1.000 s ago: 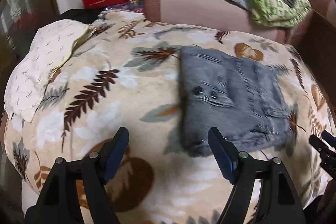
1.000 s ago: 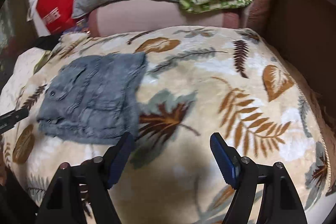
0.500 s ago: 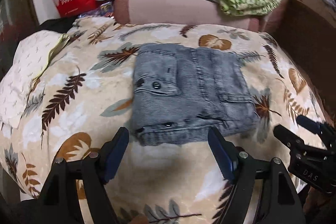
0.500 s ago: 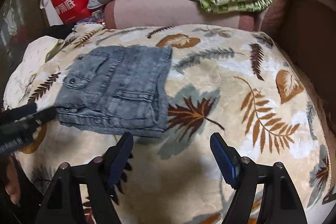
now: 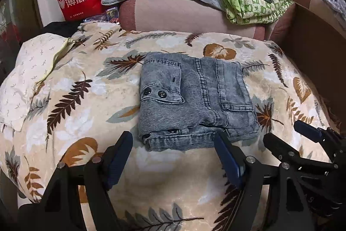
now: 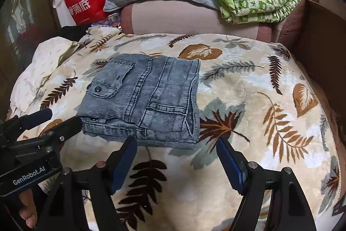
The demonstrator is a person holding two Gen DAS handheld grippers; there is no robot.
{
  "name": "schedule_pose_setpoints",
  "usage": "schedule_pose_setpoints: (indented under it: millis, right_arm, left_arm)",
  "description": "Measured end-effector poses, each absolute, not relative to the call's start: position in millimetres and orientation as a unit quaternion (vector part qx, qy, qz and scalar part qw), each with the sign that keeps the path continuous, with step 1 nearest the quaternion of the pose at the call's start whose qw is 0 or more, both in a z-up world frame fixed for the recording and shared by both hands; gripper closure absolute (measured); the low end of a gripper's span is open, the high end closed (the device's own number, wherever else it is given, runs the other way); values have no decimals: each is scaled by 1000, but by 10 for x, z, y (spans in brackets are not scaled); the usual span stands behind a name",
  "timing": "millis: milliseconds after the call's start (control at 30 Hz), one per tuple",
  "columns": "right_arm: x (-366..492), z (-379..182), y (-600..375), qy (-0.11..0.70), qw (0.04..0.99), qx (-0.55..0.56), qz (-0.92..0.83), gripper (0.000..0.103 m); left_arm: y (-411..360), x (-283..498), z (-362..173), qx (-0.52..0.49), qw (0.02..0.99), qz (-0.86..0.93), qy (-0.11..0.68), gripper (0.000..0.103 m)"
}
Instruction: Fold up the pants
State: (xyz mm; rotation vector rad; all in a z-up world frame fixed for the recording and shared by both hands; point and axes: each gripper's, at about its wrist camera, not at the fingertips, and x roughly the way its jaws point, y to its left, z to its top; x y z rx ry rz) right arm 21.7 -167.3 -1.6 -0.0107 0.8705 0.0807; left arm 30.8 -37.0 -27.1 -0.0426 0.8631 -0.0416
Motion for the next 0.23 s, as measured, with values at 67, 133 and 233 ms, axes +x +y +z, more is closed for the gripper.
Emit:
schedule_pose_setpoints:
  millis: [67,133,233]
  right_arm:
    - [217,-10,-1680,422,906,-5,37,24]
    - [221,-10,-1694,423,906,-3,36,24]
    - [231,-18,-1704,424,905,-1,35,24]
  left_arm:
    - [-361,319,-261,-27,908,-27,417,23]
    - [-379,325,-249,-26,909,-31,415,22]
    - [-404,330,-244,-20,910,-30,413,22]
